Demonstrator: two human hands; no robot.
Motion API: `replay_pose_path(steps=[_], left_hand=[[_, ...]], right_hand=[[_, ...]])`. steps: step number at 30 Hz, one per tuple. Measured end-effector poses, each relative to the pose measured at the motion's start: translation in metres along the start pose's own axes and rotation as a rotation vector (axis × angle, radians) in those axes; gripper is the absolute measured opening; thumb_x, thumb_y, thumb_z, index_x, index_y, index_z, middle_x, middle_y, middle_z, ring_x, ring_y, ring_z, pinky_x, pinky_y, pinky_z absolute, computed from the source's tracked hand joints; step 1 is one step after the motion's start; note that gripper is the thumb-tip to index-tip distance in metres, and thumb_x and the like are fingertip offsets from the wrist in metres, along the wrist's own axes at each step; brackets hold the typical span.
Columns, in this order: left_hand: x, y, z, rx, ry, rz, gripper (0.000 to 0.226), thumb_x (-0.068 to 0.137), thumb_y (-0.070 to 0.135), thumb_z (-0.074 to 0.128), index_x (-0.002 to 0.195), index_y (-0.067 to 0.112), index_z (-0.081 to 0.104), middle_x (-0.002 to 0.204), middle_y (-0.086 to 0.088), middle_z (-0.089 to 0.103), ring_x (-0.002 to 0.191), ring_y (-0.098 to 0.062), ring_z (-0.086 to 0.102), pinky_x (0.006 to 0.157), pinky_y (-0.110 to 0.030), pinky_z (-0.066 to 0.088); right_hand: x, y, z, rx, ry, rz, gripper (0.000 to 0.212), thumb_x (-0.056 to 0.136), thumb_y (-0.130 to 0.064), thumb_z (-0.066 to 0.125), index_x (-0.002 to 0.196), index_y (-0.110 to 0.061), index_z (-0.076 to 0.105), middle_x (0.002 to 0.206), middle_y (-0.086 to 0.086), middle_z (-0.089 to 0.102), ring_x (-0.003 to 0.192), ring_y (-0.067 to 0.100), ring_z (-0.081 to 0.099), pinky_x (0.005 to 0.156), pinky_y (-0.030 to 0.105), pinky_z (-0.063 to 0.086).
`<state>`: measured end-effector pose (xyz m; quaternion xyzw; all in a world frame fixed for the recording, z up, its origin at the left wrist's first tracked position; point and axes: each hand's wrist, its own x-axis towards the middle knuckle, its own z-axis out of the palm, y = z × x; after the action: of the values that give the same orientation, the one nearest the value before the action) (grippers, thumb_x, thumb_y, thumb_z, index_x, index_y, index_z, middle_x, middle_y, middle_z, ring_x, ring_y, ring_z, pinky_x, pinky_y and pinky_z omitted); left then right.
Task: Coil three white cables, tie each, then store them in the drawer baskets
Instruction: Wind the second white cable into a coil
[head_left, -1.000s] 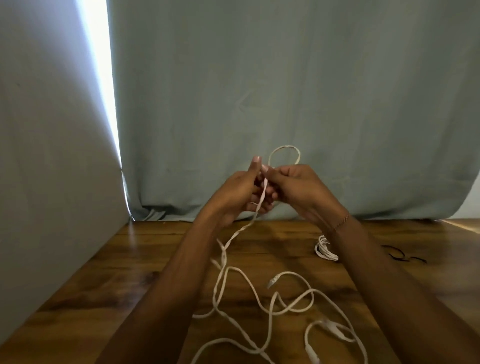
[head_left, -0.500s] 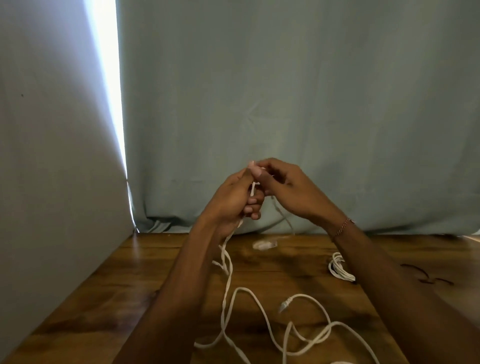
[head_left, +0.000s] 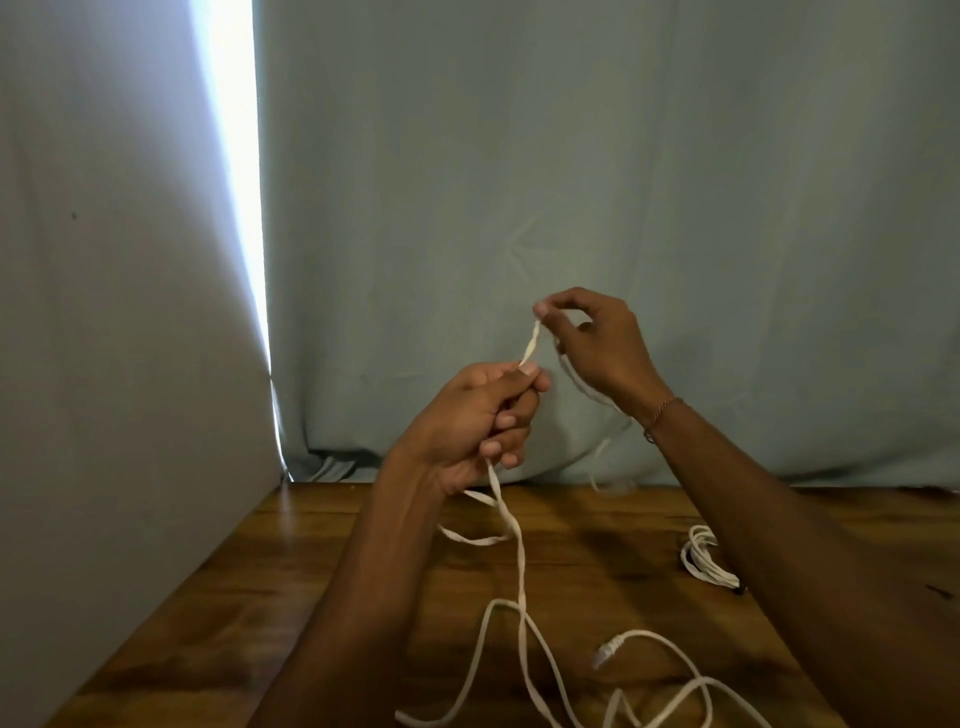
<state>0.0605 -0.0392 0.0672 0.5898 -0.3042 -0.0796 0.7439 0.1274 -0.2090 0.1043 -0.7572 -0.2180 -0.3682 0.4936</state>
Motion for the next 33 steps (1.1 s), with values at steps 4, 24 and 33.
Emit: replay_pose_path(steps=[4, 24, 33], left_hand=[[0.002, 0.001, -0.005, -0.037, 0.048, 0.002, 0.03, 0.11, 0.021, 0.039, 0.092, 0.005, 0.058, 0.051, 0.001, 0.033, 0.027, -0.004, 0.025, 0.032, -0.016, 0.022], [-0.008, 0.013, 0.001, -0.038, -0.006, 0.055, 0.03, 0.108, 0.015, 0.034, 0.09, 0.006, 0.056, 0.055, -0.002, 0.035, 0.037, -0.008, 0.031, 0.039, -0.022, 0.035], [-0.009, 0.014, 0.003, -0.002, 0.025, 0.054, 0.031, 0.104, 0.016, 0.034, 0.08, 0.009, 0.053, 0.052, -0.001, 0.032, 0.035, -0.01, 0.032, 0.041, -0.024, 0.041]], right_hand=[[-0.026, -0.021, -0.002, 0.034, -0.317, -0.183, 0.032, 0.102, -0.038, 0.055, 0.104, -0.015, 0.076, 0.096, -0.01, 0.073, 0.071, 0.011, 0.068, 0.063, 0.025, 0.054], [0.0, -0.016, -0.01, -0.087, -0.321, -0.17, 0.032, 0.1, -0.04, 0.059, 0.128, -0.027, 0.069, 0.137, -0.005, 0.063, 0.091, 0.012, 0.072, 0.073, 0.025, 0.06], [0.003, -0.026, 0.003, 0.166, -0.251, -0.065, 0.03, 0.098, -0.038, 0.063, 0.076, -0.018, 0.066, 0.069, 0.008, 0.055, 0.067, 0.023, 0.048, 0.065, 0.033, 0.042]])
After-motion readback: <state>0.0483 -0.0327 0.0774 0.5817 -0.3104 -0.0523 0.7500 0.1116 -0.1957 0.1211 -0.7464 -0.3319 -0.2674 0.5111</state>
